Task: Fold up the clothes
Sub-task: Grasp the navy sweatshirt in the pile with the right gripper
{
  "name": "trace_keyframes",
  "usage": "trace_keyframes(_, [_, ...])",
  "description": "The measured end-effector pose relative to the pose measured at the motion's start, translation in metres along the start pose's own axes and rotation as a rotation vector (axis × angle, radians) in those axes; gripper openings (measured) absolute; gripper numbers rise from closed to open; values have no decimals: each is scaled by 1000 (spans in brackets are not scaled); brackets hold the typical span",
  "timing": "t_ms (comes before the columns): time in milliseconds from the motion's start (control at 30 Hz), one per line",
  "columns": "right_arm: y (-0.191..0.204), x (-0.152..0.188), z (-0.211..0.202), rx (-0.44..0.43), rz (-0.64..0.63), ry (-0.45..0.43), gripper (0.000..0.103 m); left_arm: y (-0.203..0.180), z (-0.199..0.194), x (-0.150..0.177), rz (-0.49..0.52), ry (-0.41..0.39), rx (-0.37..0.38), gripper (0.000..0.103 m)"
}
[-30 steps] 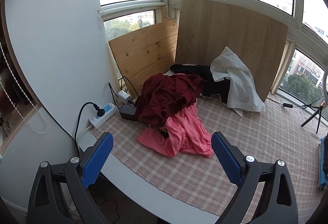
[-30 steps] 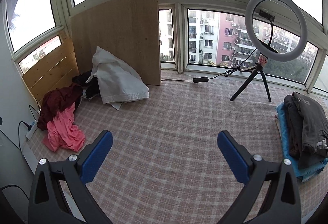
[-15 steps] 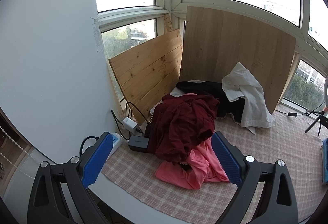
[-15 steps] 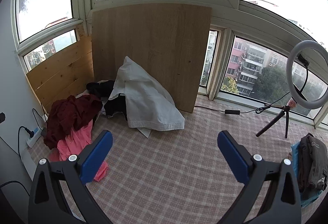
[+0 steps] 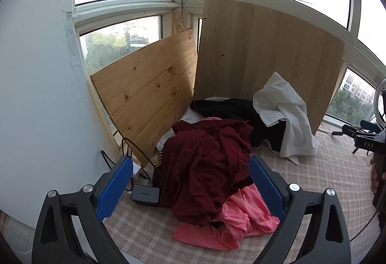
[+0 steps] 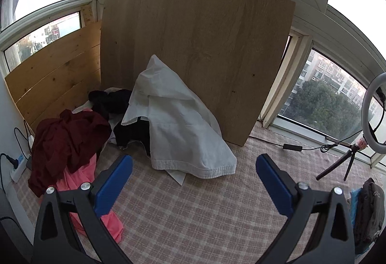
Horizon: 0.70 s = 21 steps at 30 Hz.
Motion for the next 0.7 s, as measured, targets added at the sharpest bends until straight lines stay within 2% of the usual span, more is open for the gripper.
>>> trace_keyframes(133, [33,-15,40,-130,9,55,103,-2,35,5,-54,45,45,97])
trace_keyframes(200, [61,-16,58,-195,-31,76,97,-4,50,6,-67,65,47,97])
trace_keyframes(267, [91,-12,81,-232,-92,112,82,-6,64,8,-65,86,29,97])
trace_keyframes(333, [117,-5,104,-250,-147,146,81,-7,72,11,-61,104,20,97])
trace_keyframes(500, [148,18,182,-190,-182,257,81,-4,88,18,-45,145,-9,97])
trace_keyframes(567, [143,16,203,-128,-150,267,81,0,93,19,-46,156,-25,97])
trace_keyframes(700, [125,-2,233,-3,-81,233,81,4,100,18,-58,166,-22,97])
Point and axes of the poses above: each gripper's, at about its wrist camera, not at the fingertips, and z roughly the way its jaws point, y to its left, x to its underside, the point moved 7 cm from there along z, roughly the way its jaws point, and after that the axes turned 2 degrees about x, right-handed, at the moved point
